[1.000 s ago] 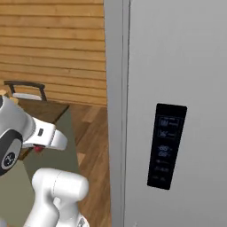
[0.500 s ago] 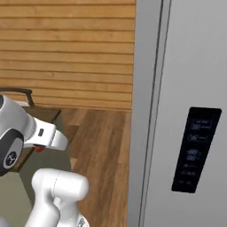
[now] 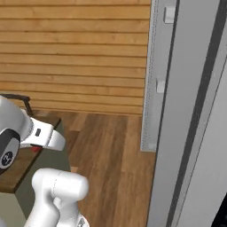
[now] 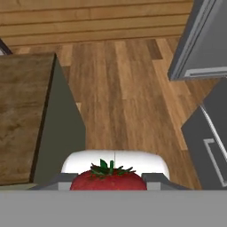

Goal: Take the strawberry from the fridge and place it on top of the pancake, located on the dining counter.

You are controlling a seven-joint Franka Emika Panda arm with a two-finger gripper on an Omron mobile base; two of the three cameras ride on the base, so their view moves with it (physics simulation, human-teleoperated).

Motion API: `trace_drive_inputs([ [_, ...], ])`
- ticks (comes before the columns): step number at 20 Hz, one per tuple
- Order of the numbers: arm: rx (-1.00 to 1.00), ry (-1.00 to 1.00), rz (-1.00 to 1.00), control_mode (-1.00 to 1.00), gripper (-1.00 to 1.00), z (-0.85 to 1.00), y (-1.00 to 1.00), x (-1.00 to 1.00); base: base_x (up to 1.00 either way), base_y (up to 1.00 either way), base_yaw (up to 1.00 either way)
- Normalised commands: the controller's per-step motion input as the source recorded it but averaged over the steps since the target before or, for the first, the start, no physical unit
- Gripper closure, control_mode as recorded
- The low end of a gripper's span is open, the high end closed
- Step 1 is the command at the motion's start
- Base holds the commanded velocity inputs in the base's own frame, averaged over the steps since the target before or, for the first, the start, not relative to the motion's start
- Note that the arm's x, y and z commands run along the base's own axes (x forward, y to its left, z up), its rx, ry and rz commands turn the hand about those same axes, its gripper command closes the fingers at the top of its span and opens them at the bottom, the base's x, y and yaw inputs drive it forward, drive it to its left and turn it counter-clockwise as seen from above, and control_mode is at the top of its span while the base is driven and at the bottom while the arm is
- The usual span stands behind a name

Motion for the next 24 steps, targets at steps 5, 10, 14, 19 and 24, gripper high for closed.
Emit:
trace_drive_inputs([
  [5, 0.00, 0.00, 0.00, 1.00, 1.00, 0.00, 0.00, 0.00, 0.93, -0.02, 0.01],
  [10, 0.00, 0.00, 0.00, 1.00, 1.00, 0.00, 0.00, 0.00, 1.00, 0.06, 0.00],
  [14, 0.00, 0.00, 0.00, 1.00, 1.00, 0.00, 0.00, 0.00, 1.00, 0.12, 0.00],
  [19, 0.00, 0.00, 0.00, 1.00, 1.00, 0.00, 0.00, 0.00, 1.00, 0.38, 0.00],
  [24, 0.00, 0.00, 0.00, 1.00, 1.00, 0.00, 0.00, 0.00, 1.00, 0.56, 0.00],
])
